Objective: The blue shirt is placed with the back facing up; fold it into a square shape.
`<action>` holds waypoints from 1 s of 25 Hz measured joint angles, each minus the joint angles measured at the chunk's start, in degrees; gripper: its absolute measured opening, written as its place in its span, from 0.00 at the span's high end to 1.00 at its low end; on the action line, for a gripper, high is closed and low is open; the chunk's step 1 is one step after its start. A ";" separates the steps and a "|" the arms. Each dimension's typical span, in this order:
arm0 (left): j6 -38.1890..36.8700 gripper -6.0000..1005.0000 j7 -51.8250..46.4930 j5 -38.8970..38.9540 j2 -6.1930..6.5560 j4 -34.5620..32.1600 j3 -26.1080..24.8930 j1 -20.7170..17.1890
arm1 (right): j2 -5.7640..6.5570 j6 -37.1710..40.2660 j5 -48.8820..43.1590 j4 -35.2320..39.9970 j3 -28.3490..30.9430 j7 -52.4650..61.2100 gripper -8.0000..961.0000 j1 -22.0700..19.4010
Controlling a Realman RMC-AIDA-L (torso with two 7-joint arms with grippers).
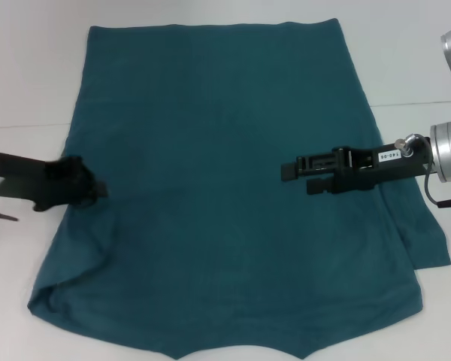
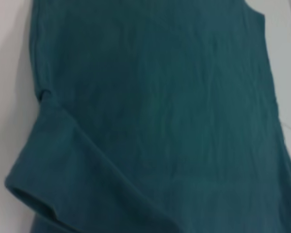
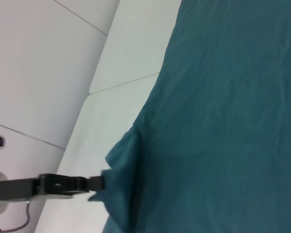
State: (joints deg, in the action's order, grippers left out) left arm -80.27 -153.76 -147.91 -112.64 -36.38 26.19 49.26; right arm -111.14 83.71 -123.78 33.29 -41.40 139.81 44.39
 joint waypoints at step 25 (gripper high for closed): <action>6.43 0.56 0.17 10.45 -1.14 -4.98 6.97 -7.80 | 0.05 0.10 -0.24 0.02 -0.21 0.02 0.05 -0.07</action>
State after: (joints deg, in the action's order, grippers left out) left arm -73.84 -153.59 -137.47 -113.78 -41.35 33.16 41.46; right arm -111.09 83.80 -124.02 33.32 -41.61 139.83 44.32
